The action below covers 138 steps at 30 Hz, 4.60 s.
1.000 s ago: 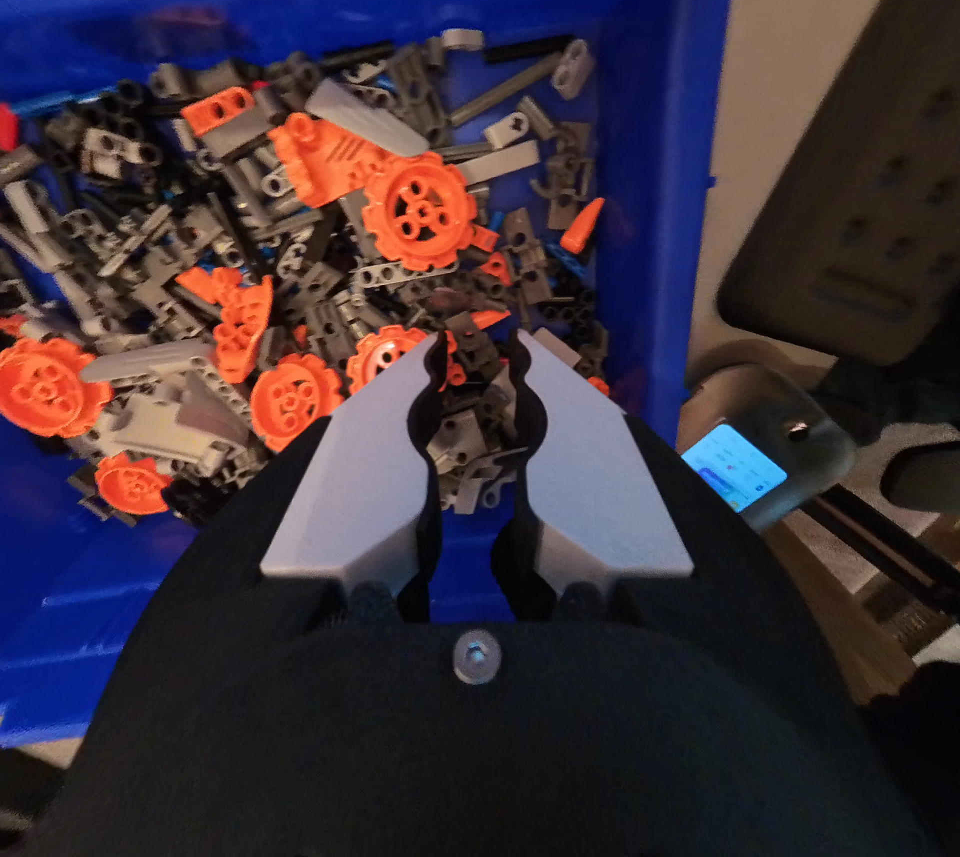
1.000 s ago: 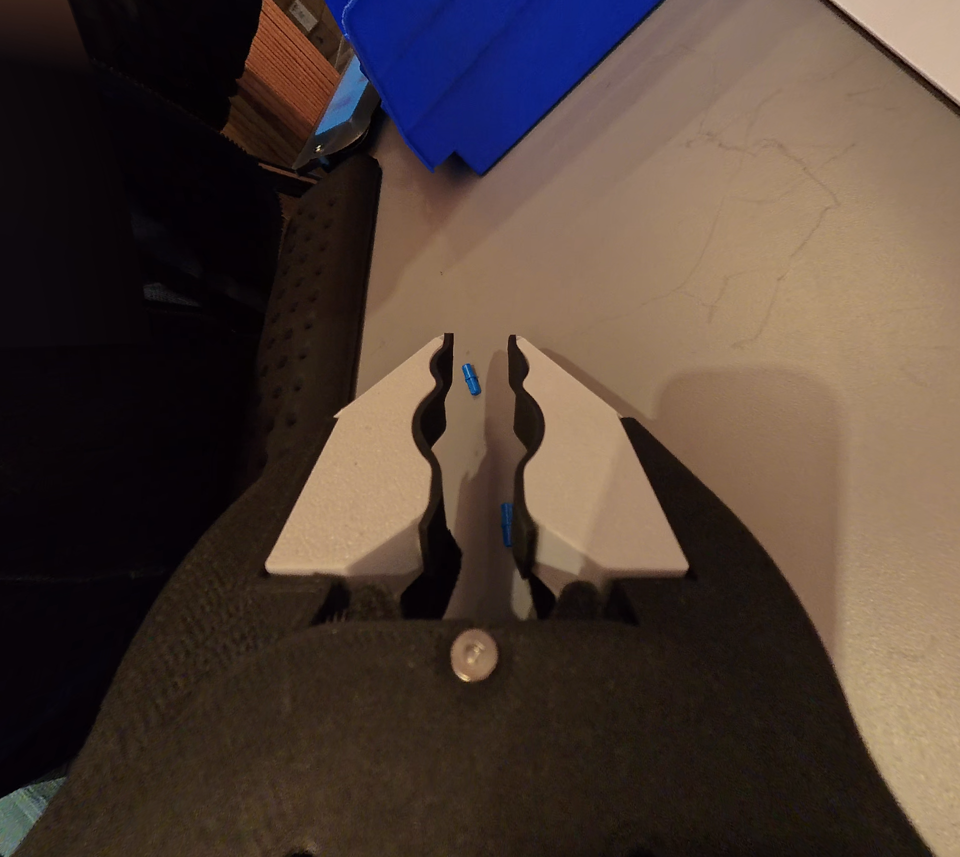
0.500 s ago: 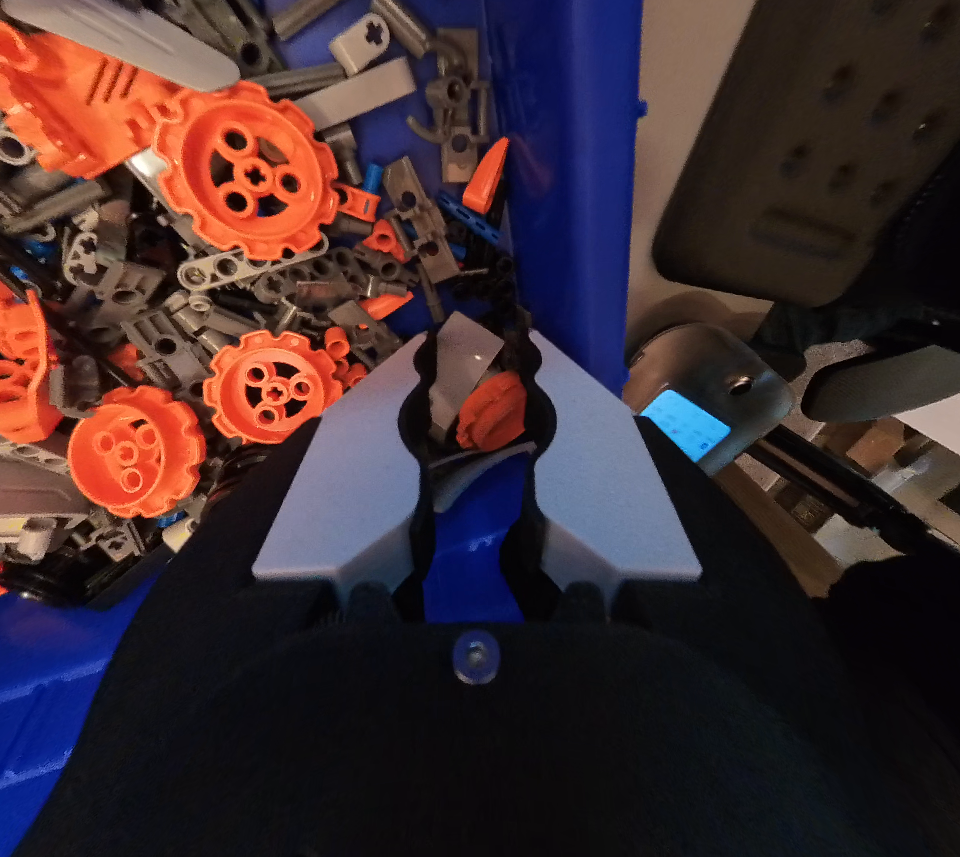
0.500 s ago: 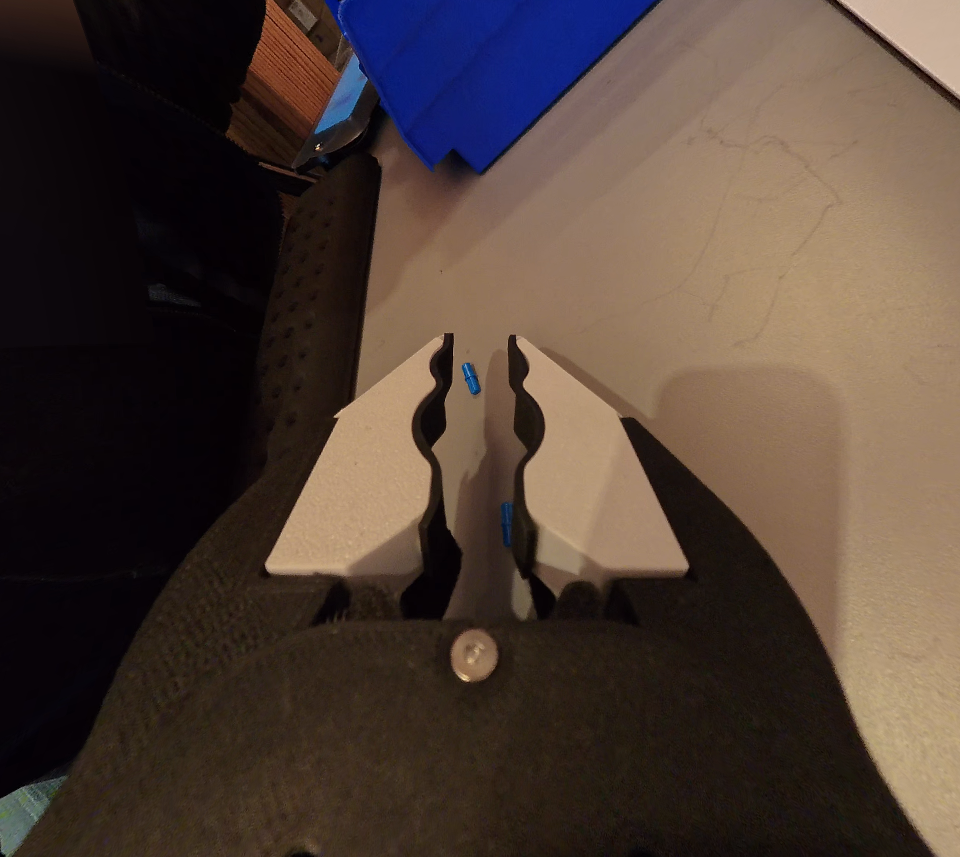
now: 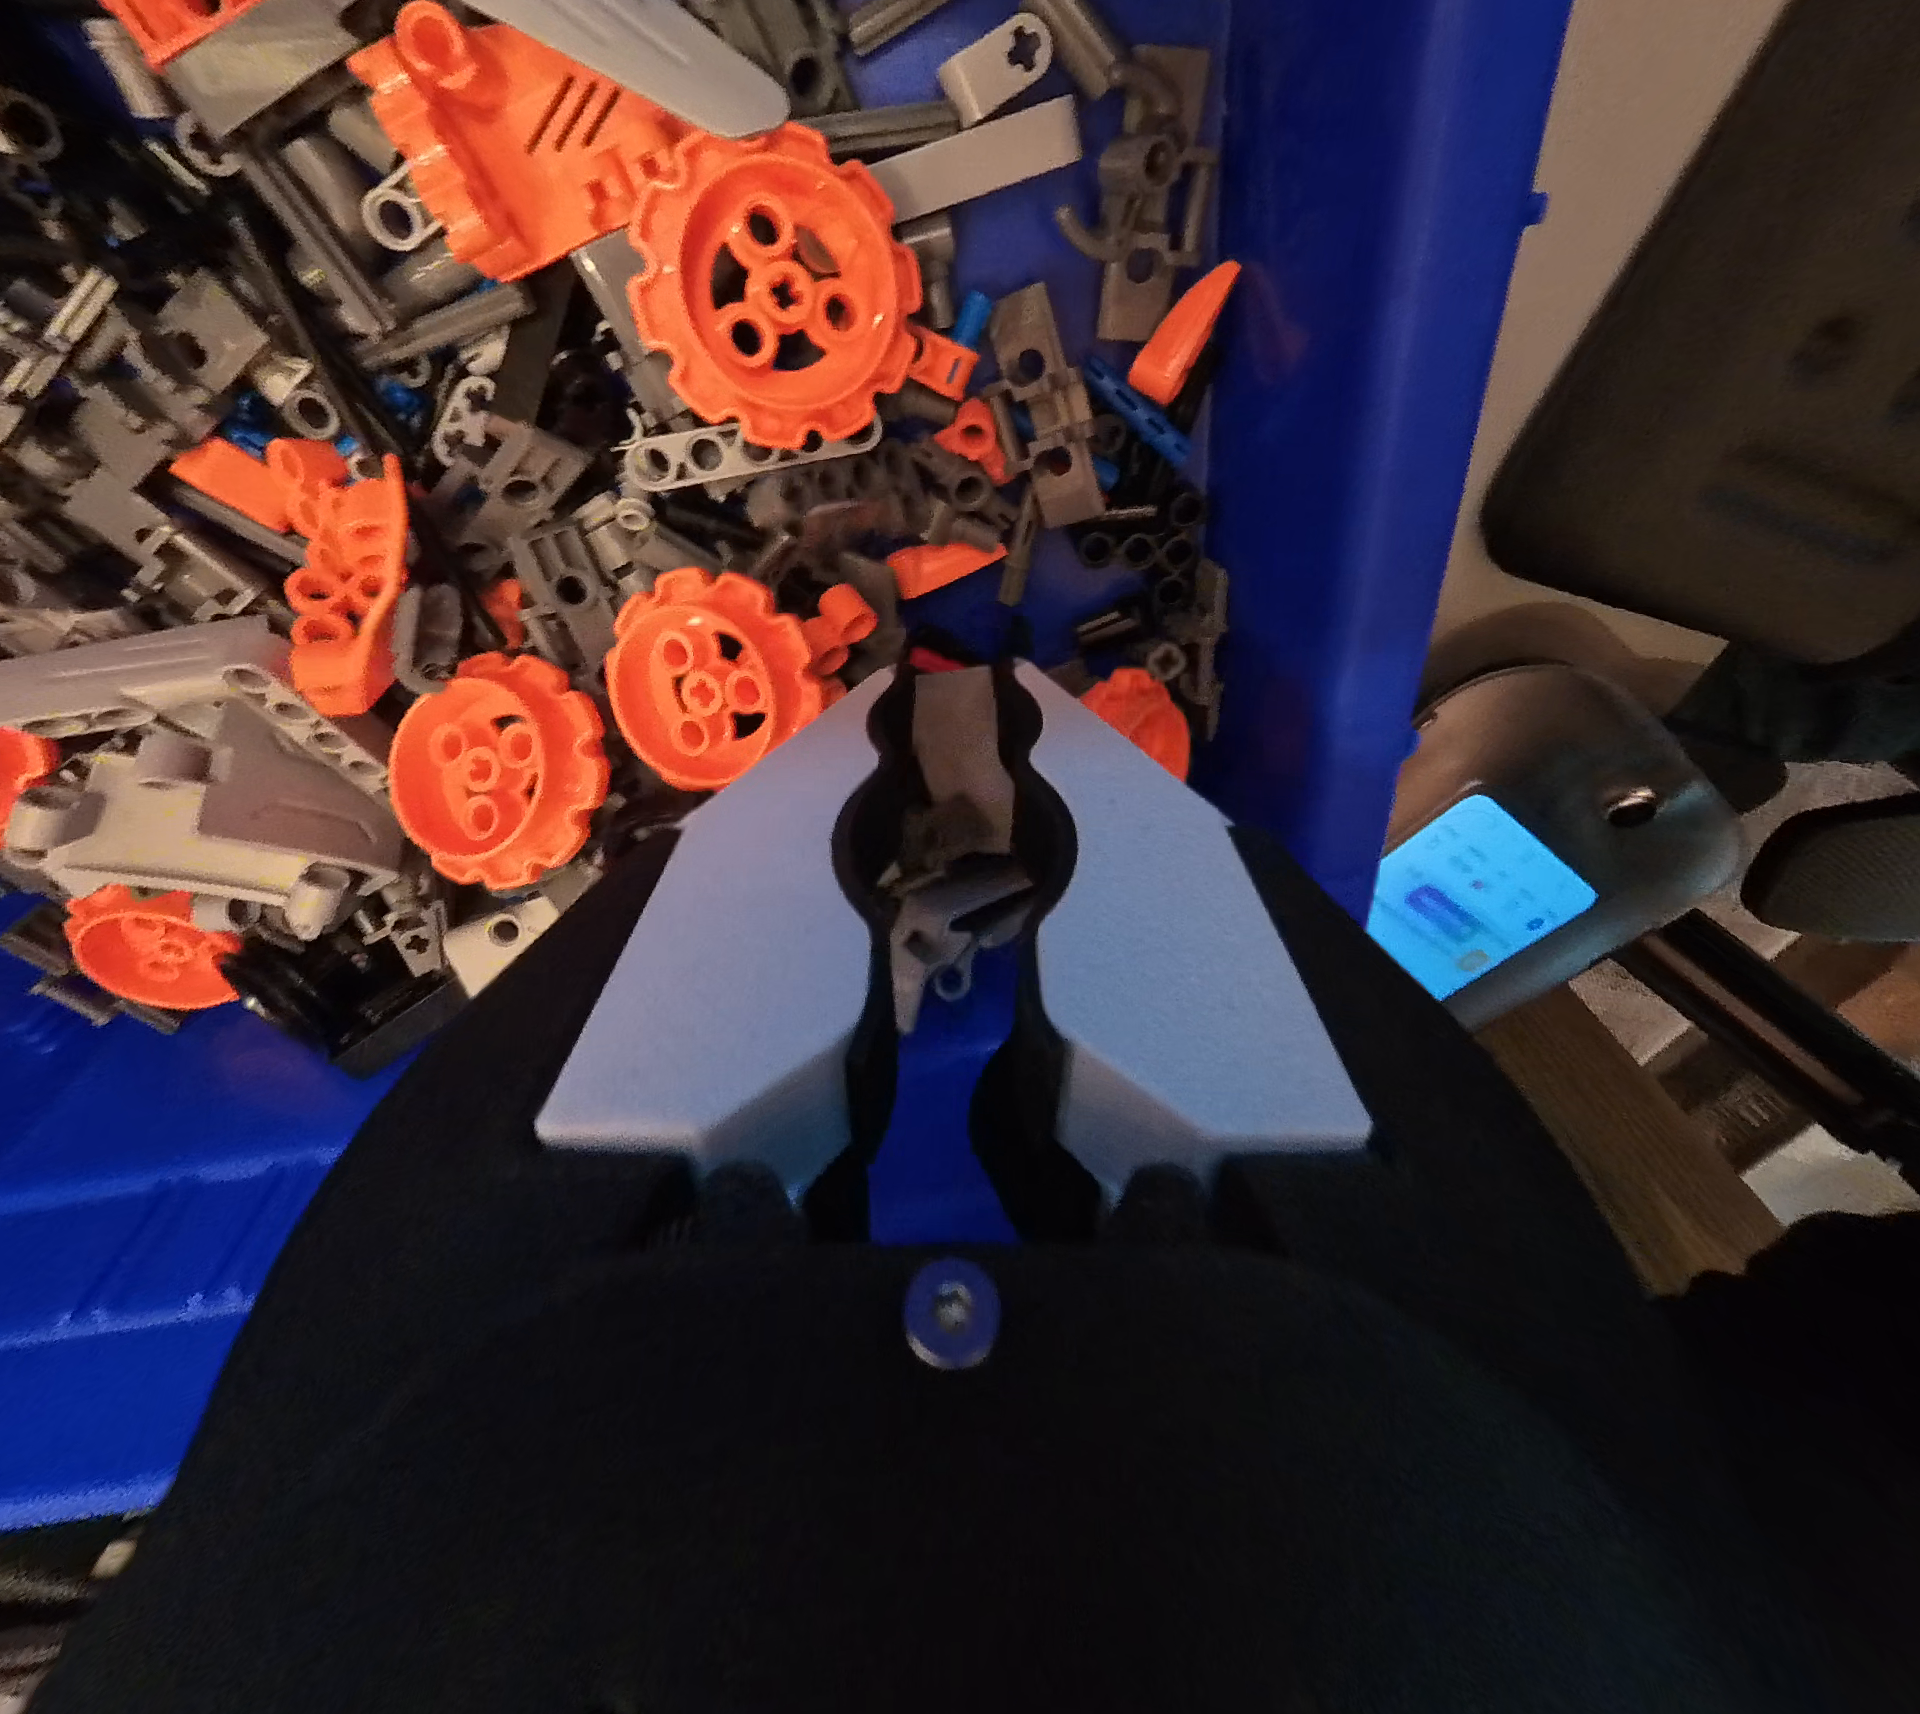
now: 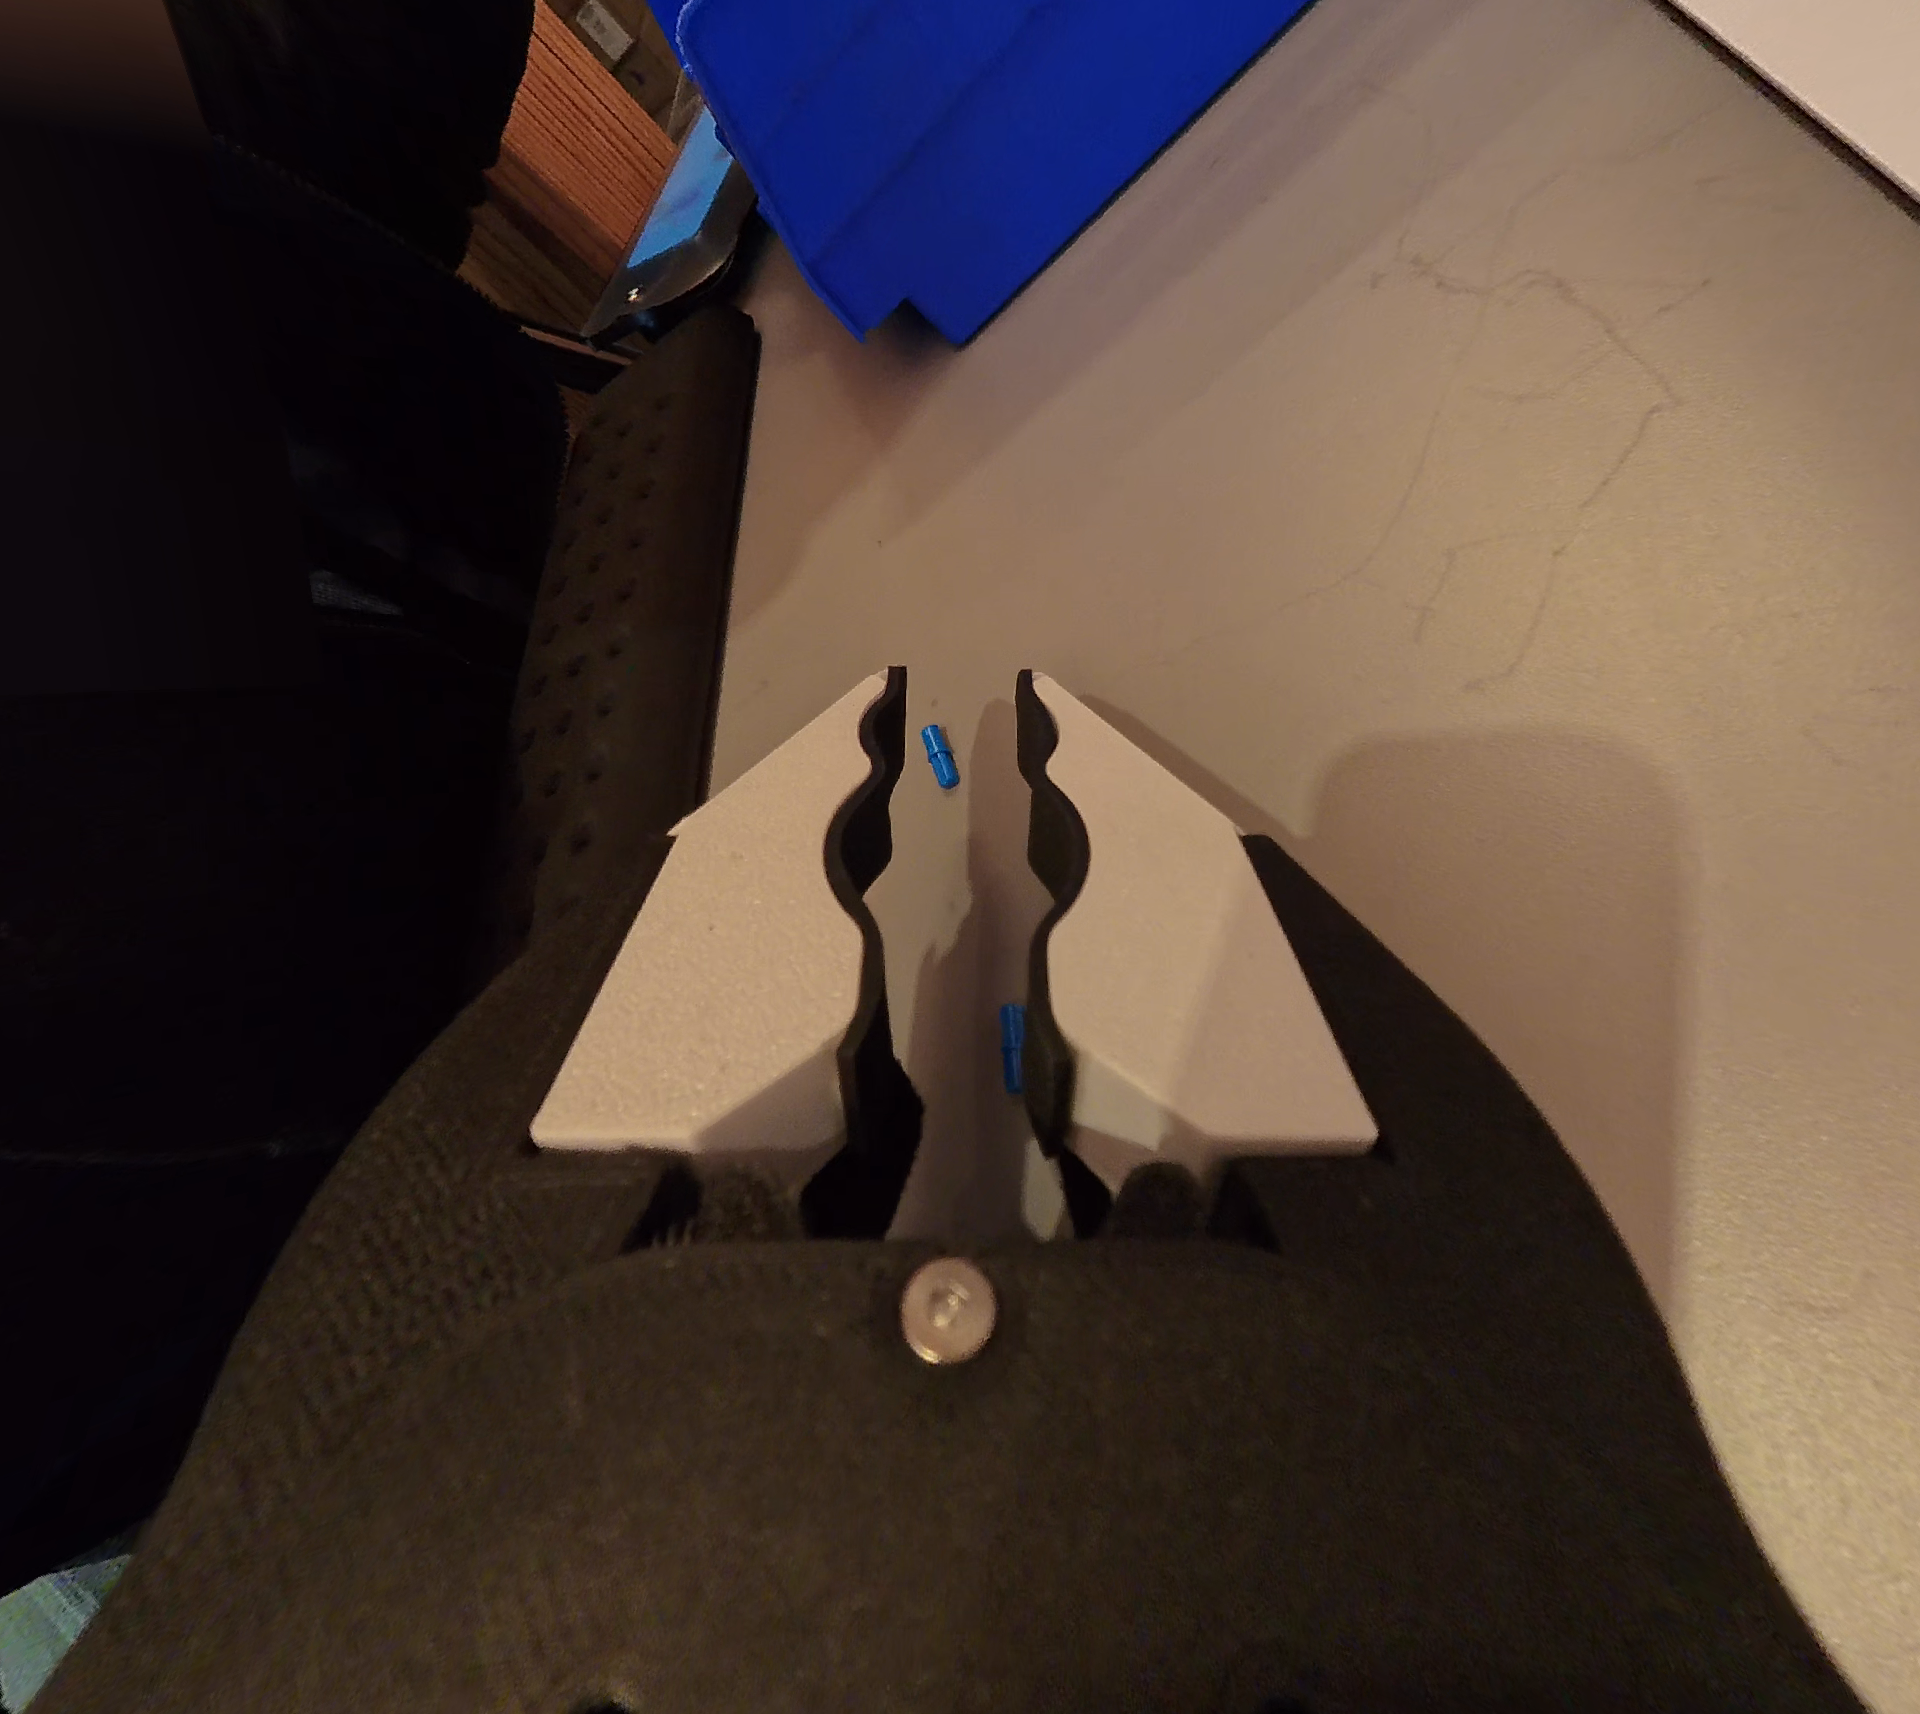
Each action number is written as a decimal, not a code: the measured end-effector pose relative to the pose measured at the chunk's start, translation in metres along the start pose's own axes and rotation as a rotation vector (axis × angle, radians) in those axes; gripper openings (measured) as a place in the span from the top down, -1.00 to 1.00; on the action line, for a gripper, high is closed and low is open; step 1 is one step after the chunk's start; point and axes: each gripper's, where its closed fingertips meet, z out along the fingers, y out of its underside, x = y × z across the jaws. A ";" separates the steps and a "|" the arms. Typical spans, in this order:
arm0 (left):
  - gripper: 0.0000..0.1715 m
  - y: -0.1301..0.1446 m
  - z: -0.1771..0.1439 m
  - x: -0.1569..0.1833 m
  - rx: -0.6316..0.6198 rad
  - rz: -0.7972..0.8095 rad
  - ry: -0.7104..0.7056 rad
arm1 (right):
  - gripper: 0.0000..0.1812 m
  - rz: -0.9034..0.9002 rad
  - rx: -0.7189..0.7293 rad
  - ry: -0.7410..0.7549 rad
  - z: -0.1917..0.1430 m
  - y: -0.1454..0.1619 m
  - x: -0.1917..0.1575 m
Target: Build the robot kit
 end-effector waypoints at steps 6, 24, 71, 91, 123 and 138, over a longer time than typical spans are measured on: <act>0.88 0.009 -0.003 -0.026 -0.018 -0.049 -0.103 | 0.79 -0.001 0.000 0.001 0.000 0.000 0.000; 0.67 0.003 -0.014 -0.002 0.054 -0.008 -0.006 | 0.79 -0.003 0.001 0.002 0.000 0.000 0.000; 0.46 -0.018 -0.032 -0.069 0.207 -0.161 -0.140 | 0.79 -0.002 0.002 -0.003 0.000 0.000 -0.001; 0.54 0.010 -0.030 0.005 0.069 -0.017 0.012 | 0.79 -0.005 0.002 -0.001 0.000 -0.001 -0.001; 1.00 0.021 0.000 -0.010 -0.010 -0.068 -0.027 | 0.79 -0.006 0.003 0.002 0.000 -0.001 -0.001; 0.73 -0.004 -0.024 -0.037 0.104 -0.107 -0.088 | 0.79 -0.003 0.004 0.000 -0.001 -0.001 -0.001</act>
